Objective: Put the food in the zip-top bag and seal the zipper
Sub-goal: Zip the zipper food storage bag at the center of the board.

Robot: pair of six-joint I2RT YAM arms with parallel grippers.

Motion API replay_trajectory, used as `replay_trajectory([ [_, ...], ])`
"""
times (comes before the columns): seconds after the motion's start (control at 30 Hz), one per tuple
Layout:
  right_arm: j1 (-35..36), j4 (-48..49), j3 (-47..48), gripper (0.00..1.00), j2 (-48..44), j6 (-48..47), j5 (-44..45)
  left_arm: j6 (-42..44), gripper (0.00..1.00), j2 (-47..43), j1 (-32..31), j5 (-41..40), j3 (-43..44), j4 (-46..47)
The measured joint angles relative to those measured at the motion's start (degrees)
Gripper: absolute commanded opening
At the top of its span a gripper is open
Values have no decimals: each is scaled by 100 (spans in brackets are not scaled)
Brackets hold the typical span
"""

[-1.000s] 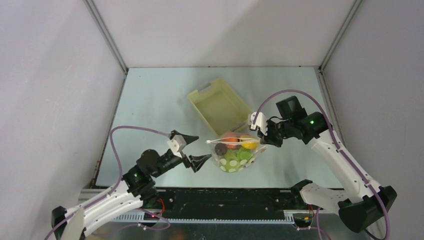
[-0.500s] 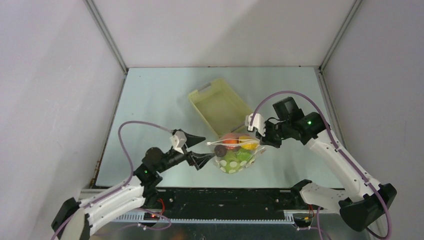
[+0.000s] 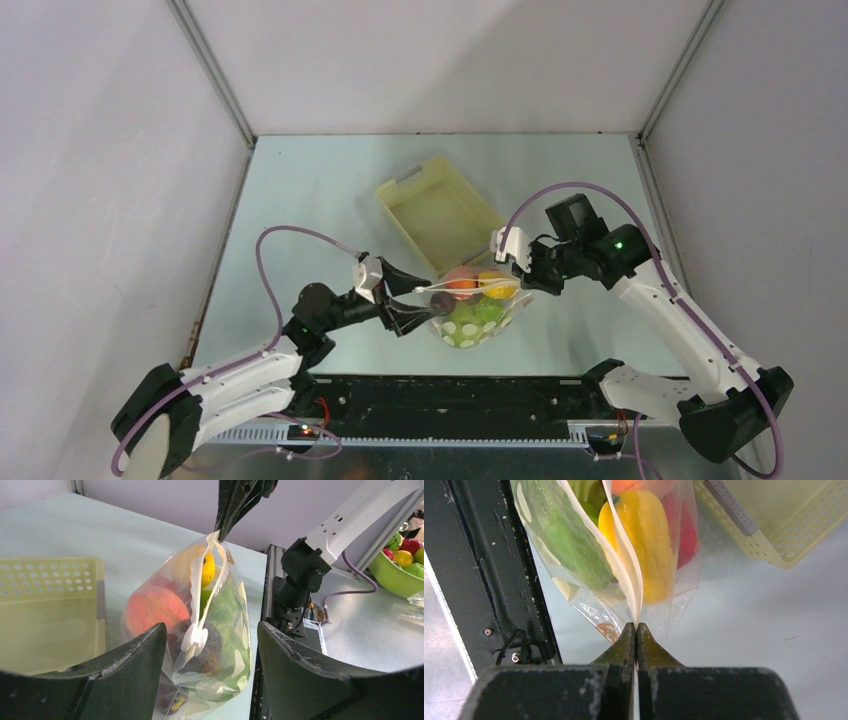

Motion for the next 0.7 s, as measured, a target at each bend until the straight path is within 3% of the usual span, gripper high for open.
replay_trajectory([
  [0.4,0,0,0,0,2,70,4,-20,65,380,0,4,-94,372],
  [0.7,0,-2,0,0,74,149,96,-275,39,1034,2,96,-127,938],
])
